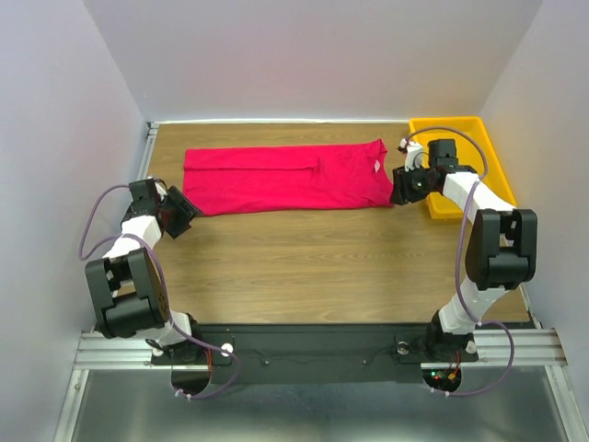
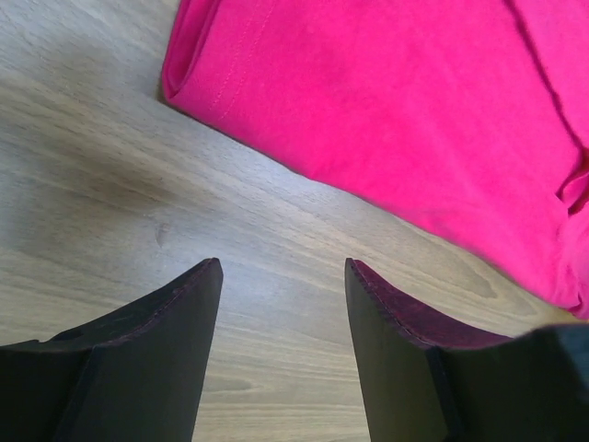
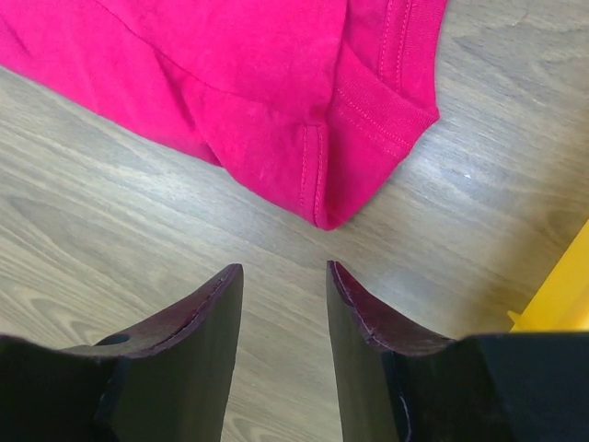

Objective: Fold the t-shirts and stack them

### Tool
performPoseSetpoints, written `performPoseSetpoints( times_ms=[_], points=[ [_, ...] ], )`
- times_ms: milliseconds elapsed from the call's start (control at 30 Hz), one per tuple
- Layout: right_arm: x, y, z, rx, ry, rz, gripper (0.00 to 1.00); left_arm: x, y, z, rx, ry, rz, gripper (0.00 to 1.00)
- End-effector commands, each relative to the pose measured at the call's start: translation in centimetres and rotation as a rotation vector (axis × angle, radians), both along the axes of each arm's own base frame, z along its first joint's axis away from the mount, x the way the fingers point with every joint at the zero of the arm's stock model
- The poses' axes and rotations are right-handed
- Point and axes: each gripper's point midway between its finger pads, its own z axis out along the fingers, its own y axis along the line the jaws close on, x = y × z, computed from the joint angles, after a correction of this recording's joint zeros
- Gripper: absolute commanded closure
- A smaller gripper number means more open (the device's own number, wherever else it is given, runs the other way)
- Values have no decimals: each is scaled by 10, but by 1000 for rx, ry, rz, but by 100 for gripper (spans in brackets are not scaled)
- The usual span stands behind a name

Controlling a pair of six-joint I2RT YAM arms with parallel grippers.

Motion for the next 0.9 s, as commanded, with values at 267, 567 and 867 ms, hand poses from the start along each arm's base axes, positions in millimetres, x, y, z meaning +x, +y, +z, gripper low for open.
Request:
performPoseSetpoints(
  times_ms=[267, 567, 867],
  points=[
    [23, 1, 4, 60, -31, 8, 50, 41, 14, 3, 12, -29, 7, 38],
    [26, 10, 3, 121, -13, 30, 51, 64, 17, 2, 2, -40, -6, 41],
    [39, 10, -13, 129, 22, 19, 51, 79, 20, 5, -7, -51, -11, 41]
  ],
)
